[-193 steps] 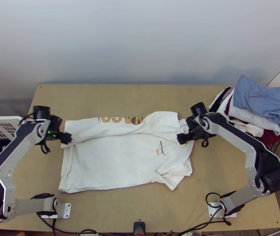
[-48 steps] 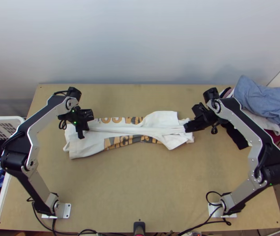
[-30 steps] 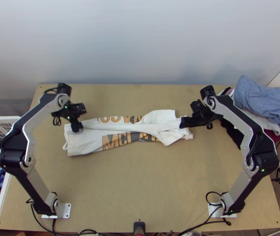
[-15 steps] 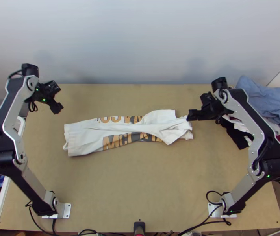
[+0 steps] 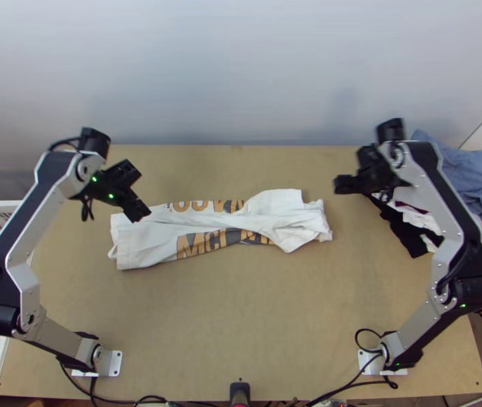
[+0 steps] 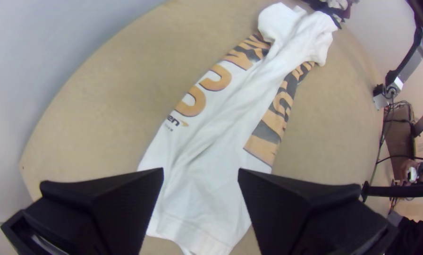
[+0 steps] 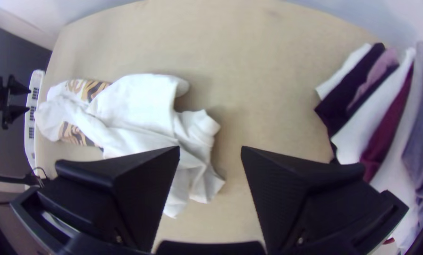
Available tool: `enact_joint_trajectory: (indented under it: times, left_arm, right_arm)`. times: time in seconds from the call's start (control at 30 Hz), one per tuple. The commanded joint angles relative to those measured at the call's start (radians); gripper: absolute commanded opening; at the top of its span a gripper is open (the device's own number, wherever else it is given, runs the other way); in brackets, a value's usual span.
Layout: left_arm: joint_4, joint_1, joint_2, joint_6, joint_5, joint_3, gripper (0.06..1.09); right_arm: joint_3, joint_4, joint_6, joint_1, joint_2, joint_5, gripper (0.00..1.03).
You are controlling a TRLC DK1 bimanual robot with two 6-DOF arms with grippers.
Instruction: Fold the t-shirt
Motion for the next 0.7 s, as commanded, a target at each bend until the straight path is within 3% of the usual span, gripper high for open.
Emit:
enact_joint_trajectory:
  times: [0.0, 0.1, 0.17, 0.67]
  left_arm:
    - [0.131, -0.067, -0.040, -0.070, -0.045, -0.189, 0.53]
    - [0.175, -0.066, -0.029, -0.072, -0.117, -0.218, 0.36]
    - [0.177, -0.054, -0.011, -0.072, -0.120, -0.226, 0.33]
    - [0.150, 0.077, 0.024, 0.060, -0.154, -0.296, 0.33]
  right_arm:
    - [0.002, 0.033, -0.027, 0.157, 0.009, 0.020, 0.30]
    - [-0.001, 0.066, -0.038, 0.214, 0.014, 0.019, 0.10]
    - [-0.007, 0.086, -0.037, 0.239, 0.018, 0.003, 0.03]
    - [-0.105, 0.082, -0.033, 0.239, 0.087, -0.190, 0.03]
